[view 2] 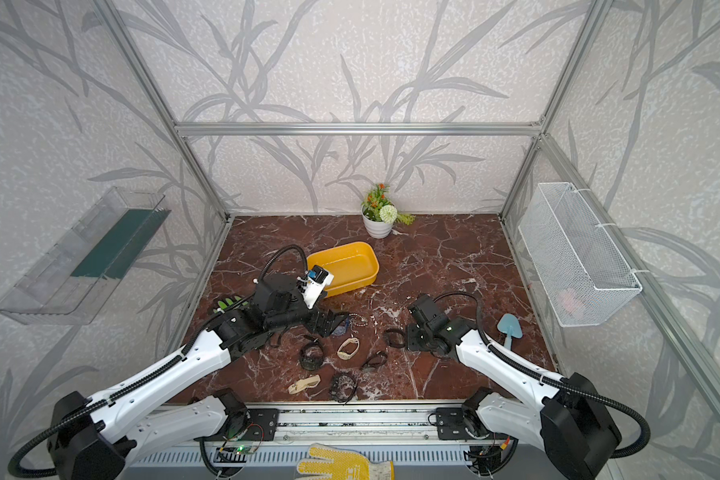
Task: Put the watch into the storage box
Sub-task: Pick up the watch at the center of the board.
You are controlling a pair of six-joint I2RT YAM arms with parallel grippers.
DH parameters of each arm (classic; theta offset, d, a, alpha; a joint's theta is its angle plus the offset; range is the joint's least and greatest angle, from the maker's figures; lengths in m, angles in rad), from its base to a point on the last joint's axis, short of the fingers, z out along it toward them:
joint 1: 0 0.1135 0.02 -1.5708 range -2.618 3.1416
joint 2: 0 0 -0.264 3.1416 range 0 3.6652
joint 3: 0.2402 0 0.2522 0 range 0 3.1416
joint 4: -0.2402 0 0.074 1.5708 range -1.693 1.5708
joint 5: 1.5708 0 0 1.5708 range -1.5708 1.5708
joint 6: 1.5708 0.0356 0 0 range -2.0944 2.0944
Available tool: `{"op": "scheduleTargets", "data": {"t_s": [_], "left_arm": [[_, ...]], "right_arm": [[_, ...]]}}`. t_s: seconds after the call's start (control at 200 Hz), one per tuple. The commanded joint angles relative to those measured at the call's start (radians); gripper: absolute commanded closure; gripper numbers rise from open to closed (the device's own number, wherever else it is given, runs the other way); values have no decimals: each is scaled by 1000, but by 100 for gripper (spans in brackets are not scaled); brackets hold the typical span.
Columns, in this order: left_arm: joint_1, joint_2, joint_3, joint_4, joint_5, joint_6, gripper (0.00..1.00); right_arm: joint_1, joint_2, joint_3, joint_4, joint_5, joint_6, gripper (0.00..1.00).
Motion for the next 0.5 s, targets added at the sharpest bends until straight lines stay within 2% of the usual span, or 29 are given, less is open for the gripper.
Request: {"op": "scheduleTargets", "data": {"t_s": [0.0,0.17,0.495], "left_arm": [[-16,13,7,-9,26,13,3],[-28,27,12,-18,30,19,3],[-35,44,19,-25,39,22,3]], "right_arm": [[25,37,14,47,2,6,48],[37,118,25,84,5,10,57],[42,208,53,127,31,9,59]]}}
